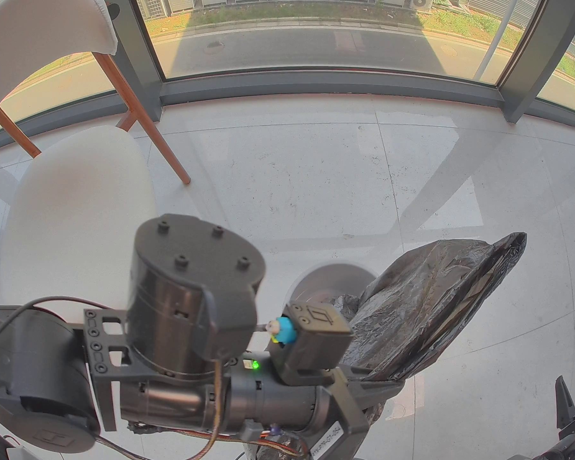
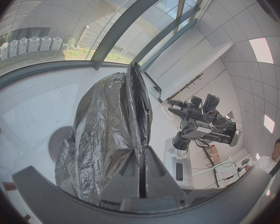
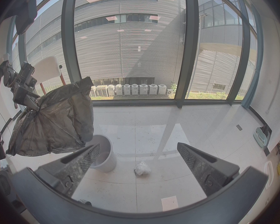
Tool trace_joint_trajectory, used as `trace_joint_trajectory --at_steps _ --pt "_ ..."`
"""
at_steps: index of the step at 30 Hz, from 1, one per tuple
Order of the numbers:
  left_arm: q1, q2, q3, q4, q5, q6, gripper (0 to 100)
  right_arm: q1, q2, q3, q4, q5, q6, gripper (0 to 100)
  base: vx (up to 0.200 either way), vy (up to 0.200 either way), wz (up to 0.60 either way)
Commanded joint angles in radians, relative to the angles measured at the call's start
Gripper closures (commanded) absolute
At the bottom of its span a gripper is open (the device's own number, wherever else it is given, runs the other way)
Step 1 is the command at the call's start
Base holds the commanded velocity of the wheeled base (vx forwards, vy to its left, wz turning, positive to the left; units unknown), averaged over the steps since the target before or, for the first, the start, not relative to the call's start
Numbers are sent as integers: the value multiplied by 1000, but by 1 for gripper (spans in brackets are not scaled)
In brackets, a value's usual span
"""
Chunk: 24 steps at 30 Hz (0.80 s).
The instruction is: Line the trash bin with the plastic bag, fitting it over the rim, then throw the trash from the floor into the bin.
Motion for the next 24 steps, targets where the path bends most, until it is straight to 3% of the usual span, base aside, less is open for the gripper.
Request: trace_joint_trajectory --at_steps 1,10,19,24 --pt "4 61 -21 -19 0 0 100 0 -13 18 0 0 -1 0 0 0 0" --pt "14 119 -25 -76 0 -2 100 0 -13 18 0 -1 -15 0 0 0 0" --pt "123 156 -30 -79 0 2 100 -2 -15 18 0 -6 -11 0 0 0 0" --pt "126 179 -16 -105 1 -6 100 -3 -16 18 -2 -4 -16 0 0 0 0"
